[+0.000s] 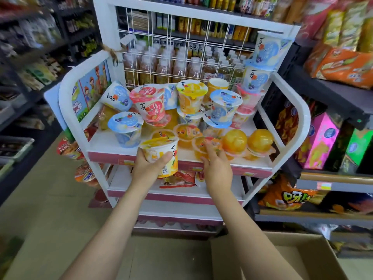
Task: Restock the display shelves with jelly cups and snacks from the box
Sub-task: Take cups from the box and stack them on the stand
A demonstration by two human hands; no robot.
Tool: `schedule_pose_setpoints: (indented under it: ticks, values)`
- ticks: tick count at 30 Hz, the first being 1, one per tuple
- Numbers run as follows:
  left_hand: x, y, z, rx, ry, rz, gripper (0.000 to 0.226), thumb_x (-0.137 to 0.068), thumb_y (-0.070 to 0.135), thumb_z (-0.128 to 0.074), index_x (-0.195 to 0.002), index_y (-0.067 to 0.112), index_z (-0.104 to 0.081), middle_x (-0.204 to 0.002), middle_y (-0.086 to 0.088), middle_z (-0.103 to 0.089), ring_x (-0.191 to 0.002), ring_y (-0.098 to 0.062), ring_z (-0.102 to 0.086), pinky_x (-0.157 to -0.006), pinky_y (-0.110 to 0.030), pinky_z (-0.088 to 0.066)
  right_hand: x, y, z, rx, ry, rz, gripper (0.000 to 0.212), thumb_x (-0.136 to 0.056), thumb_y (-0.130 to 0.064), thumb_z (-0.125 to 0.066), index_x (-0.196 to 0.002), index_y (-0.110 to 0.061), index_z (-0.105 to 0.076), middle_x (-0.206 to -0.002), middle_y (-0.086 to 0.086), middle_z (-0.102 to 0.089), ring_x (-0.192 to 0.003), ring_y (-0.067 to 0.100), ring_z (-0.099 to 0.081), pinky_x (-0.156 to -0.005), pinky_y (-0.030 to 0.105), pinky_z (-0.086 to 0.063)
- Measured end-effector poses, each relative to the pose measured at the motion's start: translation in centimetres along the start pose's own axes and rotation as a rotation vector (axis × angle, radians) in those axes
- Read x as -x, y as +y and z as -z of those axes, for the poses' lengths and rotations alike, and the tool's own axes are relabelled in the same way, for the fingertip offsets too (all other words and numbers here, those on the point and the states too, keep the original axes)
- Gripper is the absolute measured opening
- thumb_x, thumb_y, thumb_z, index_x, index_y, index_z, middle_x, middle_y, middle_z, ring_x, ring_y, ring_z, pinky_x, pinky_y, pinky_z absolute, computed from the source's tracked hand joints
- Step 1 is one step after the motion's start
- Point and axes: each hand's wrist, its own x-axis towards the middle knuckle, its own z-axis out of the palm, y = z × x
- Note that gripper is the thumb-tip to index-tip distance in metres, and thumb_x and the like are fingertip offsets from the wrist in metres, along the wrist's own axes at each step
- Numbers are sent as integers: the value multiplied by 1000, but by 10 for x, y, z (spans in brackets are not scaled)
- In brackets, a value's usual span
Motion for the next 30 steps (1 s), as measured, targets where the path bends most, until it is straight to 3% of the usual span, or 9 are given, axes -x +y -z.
schedule_pose_setpoints:
  ticks: [5, 8, 11, 13, 18, 23, 30]
  values:
    - [4, 3, -2, -29, 0, -14, 88, -48, 64, -81, -126, 38, -51, -118, 15, -67, -109, -10, -65, -97, -46, -54, -5, 1, 8, 83, -158, -40, 58, -100, -38, -53, -154, -37, -30, -116, 14, -57, -91, 36, -62, -58, 36, -44]
    - [8, 4, -7, -40, -13, -15, 79, -49, 61, -82, -118, 36, -53, -112, 15, -68, -105, -10, -66, -90, -38, -56, -4, 3, 23, 77, -170, -41, 66, -94, -59, -53, -152, -37, -32, -126, 11, -57, -94, 34, -64, -56, 34, -45]
    - [16, 1, -16, -46, -56, -41, 75, -45, 61, -79, -111, 34, -55, -107, 13, -70, -102, -12, -68, -87, -37, -56, -5, 13, 46, -7, 175, -33, 55, -91, -45, -66, -140, -24, -52, -107, 11, -57, -70, 29, -60, -43, 27, -39]
    - [18, 1, -25, -54, -105, -76, 79, -47, 61, -80, -117, 35, -56, -112, 14, -70, -104, -9, -67, -91, -40, -56, -15, 29, 57, -14, 291, -57, 47, -91, -30, -69, -134, -19, -55, -113, 14, -53, -73, 29, -59, -44, 27, -38]
    - [6, 19, -53, -105, -167, -123, 72, -51, 65, -80, -114, 41, -54, -115, 17, -67, -109, -10, -64, -96, -40, -51, -33, 53, 62, -58, 67, -63, 49, -94, -19, -63, -141, -25, -48, -137, 12, -43, -98, 30, -60, -64, 36, -50]
    - [0, 27, -75, -140, -134, -121, 59, -77, 36, -83, -125, 22, -52, -103, 19, -59, -104, -14, -59, -76, -24, -44, -51, 51, 60, -109, 32, -70, 50, -95, -14, -62, -142, -22, -49, -133, 11, -45, -93, 30, -60, -67, 36, -50]
    - [2, 29, -71, -95, -144, -127, 68, -73, 39, -87, -129, 30, -50, -117, 19, -62, -109, -2, -59, -75, -18, -43, -55, 57, 62, -149, -4, -63, 54, -95, -23, -63, -145, -26, -46, -139, 9, -43, -92, 28, -63, -68, 35, -52]
